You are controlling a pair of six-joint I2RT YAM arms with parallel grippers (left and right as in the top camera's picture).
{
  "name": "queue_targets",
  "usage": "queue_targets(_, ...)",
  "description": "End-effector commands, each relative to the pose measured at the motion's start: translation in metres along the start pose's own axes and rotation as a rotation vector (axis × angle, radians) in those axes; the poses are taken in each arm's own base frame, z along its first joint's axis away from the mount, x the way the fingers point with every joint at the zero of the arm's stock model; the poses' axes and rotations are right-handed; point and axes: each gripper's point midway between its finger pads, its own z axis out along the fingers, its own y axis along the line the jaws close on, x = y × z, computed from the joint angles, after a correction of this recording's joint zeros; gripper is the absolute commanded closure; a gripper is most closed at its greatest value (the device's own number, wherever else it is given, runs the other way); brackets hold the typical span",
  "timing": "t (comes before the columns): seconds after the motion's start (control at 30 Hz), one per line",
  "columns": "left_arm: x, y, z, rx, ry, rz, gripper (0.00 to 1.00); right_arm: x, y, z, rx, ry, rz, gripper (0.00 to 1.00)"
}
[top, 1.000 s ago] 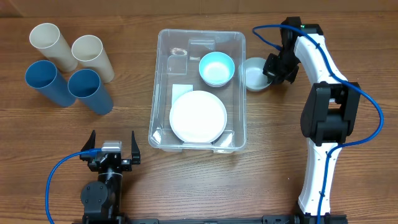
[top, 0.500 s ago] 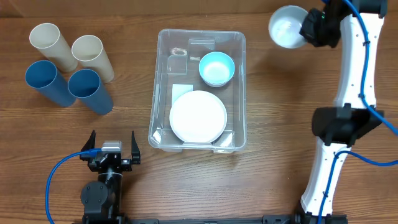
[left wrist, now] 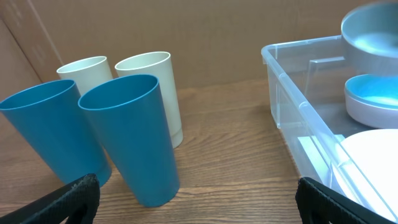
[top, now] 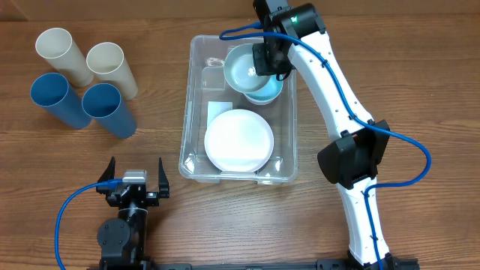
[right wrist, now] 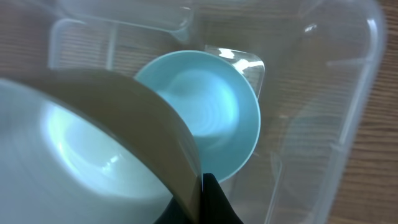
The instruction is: Pack container
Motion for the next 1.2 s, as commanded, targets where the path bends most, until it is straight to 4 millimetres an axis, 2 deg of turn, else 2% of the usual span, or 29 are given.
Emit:
queue_targets(0.0,-0.001,0.001,0.0,-0.003,-0.007,0.021,0.0,-0.006,-0.015,0.002,0.024,-0.024,0.027,0.96)
queue_targets(0.2,-0.001,0.001,0.0,-0.003,-0.006,0.021,0.0,-0.016,-0.036,0.006,0.033,-0.05,0.072,0.96)
queue_targets(0.27,-0.001,0.001,0.0,-0.003,-0.007,0.021,0.0,-0.016,-0.036,0.006,0.034,-0.05,0.073,0.92)
queue_targets(0.3,-0.001,0.001,0.0,-0.004,-0.007,0.021,0.0,-0.016,-0.036,0.006,0.034,-0.047,0.073,0.84)
queue_targets(0.33,-0.001,0.001,0.0,-0.003,-0.006,0.021,0.0,-0.015,-0.037,0.006,0.035,-0.045,0.072,0.82)
queue_targets(0.63,-0.001,0.001,0.0,-0.003,-0.007,0.021,0.0,-0.013,-0.036,0.006,0.037,-0.035,0.063,0.82)
queue_targets(0.97,-0.001,0.001,0.0,-0.003,-0.007,0.021,0.0,-0.043,-0.029,0.005,0.011,-0.157,0.011,0.82)
queue_targets(1.1,-0.001,0.001,0.0,-0.003,-0.007,0.022,0.0,-0.044,-0.025,0.02,-0.009,-0.144,0.006,0.82)
queue_targets(1.17,-0.001,0.001,0.0,-0.003,-0.006,0.021,0.0,-0.038,-0.022,0.037,-0.026,-0.105,0.004,0.83)
